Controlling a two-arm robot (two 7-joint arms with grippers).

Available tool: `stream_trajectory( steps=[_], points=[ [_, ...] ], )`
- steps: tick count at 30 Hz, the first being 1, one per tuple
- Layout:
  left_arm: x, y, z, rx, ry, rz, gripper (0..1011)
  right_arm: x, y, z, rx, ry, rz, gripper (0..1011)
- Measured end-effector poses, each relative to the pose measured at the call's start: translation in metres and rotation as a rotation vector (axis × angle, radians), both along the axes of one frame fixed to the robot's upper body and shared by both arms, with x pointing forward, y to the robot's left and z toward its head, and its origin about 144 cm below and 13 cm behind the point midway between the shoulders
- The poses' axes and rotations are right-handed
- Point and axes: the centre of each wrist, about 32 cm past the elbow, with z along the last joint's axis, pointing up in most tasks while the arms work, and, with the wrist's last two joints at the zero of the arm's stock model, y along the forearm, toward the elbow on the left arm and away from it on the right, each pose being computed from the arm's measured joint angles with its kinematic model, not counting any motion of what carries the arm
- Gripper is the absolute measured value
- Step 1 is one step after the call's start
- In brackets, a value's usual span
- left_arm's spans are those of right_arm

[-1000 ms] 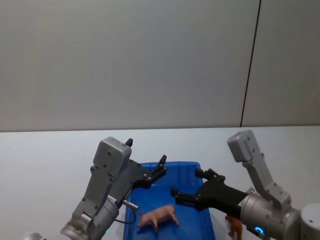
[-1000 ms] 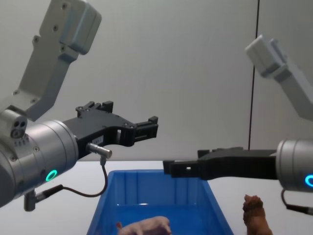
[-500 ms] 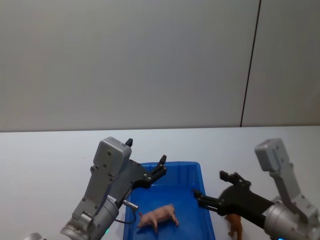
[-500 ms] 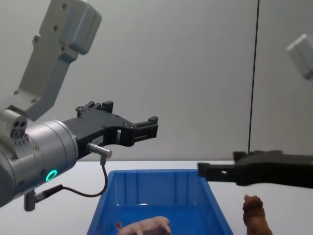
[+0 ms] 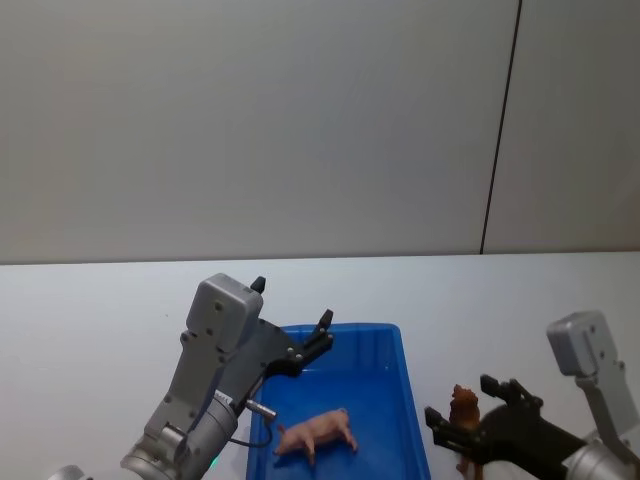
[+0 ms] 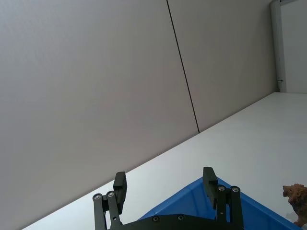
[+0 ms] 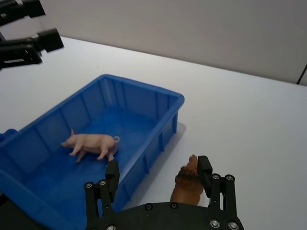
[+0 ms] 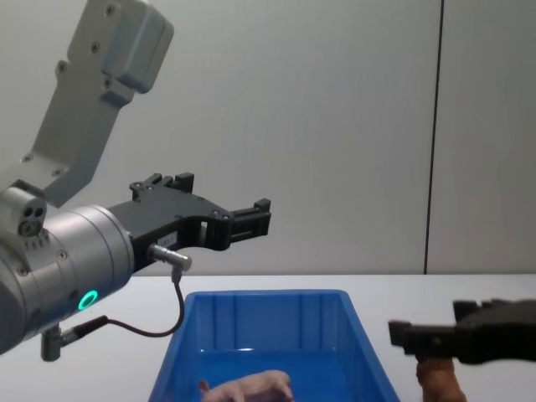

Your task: Pick up the two dolls from the table and place them into the box.

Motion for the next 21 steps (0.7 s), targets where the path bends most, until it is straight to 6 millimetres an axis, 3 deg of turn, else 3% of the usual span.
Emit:
stream_trajectory(
  steps=[21],
  points=[
    [0.0, 0.0, 0.0, 0.0, 0.0, 0.0, 1001, -0.003, -0.005, -0.03, -0.042, 0.143, -0.065, 1001]
  ],
)
